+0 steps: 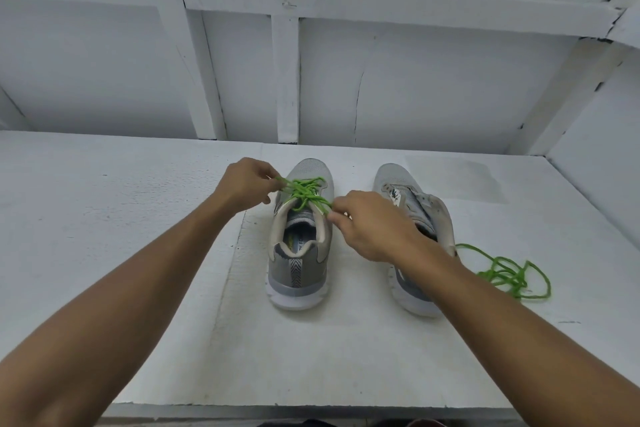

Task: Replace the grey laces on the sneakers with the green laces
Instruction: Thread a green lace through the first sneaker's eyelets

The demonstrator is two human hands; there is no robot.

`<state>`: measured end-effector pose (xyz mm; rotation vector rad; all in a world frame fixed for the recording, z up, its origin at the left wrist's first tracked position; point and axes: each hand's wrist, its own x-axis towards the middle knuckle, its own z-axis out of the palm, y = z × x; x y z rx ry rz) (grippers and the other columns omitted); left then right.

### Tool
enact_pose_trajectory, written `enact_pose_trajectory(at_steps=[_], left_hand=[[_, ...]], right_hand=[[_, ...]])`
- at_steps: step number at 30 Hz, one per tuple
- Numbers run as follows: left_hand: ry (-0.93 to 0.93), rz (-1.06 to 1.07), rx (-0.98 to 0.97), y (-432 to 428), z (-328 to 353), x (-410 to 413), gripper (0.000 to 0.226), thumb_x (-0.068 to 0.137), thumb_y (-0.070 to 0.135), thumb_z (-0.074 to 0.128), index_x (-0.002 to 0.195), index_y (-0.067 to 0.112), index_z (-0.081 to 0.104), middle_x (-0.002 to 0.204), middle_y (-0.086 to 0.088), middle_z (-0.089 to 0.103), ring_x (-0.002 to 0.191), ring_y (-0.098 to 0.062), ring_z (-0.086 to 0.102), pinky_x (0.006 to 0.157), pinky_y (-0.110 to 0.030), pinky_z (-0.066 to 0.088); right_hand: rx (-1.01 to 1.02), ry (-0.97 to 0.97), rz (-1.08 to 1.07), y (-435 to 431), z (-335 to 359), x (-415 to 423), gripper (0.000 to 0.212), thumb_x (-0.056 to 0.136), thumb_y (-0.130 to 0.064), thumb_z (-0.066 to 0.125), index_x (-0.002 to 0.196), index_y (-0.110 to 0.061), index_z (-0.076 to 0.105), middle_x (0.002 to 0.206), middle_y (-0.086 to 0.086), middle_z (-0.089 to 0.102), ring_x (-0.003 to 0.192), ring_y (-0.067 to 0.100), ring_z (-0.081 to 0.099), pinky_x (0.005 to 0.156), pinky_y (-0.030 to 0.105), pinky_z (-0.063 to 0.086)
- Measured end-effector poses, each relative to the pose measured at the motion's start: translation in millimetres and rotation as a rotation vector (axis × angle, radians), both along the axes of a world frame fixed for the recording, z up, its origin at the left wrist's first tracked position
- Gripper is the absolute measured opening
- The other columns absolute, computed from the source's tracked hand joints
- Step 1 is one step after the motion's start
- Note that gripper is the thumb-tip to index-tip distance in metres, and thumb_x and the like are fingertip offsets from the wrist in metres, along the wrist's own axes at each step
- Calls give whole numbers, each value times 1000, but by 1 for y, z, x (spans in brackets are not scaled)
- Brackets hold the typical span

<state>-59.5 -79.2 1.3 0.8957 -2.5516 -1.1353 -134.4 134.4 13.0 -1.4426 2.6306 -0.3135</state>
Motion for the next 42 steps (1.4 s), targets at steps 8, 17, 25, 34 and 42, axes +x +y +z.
enact_pose_trajectory(at_steps=[8, 17, 25, 34, 42], left_hand=[[70, 313, 587, -9, -3, 0, 9, 84, 8, 64, 88, 6, 73, 73, -4, 70, 51, -10, 57, 50, -22, 34], [105, 246, 612, -9, -11, 2, 10, 88, 13, 65, 95, 11, 71, 81, 0, 70, 55, -12, 57, 50, -22, 34], [107, 203, 429, -26, -9, 13, 7, 81, 6, 71, 83, 11, 76, 81, -4, 75, 56, -11, 59, 53, -23, 36], [75, 229, 575, -27, -8, 13, 11, 83, 10, 70, 93, 4, 73, 91, -7, 72, 62, -12, 52, 55, -23, 37], [191, -133, 762, -21, 28, 21, 16, 92, 2, 46, 91, 13, 59, 72, -4, 58, 57, -14, 46, 52, -24, 35]], right_hand=[[146, 191, 100, 21, -1, 0, 30, 101, -37, 37, 107, -24, 63, 123, -7, 50, 104, 22, 55, 67, 31, 38], [136, 219, 92, 10, 9, 0, 39, 99, -50, 36, 88, -22, 62, 118, -4, 56, 105, 24, 57, 72, 34, 40], [178, 383, 244, 15, 2, 0, 33, 103, -33, 33, 104, -17, 62, 109, -1, 58, 101, 27, 52, 74, 35, 27], [251, 457, 249, 19, 0, -4, 31, 103, -31, 34, 102, -18, 63, 102, -4, 58, 101, 25, 48, 87, 41, 30], [-1, 39, 58, 14, 4, -13, 24, 97, -36, 53, 90, -14, 60, 97, 1, 58, 94, 23, 54, 82, 41, 47]])
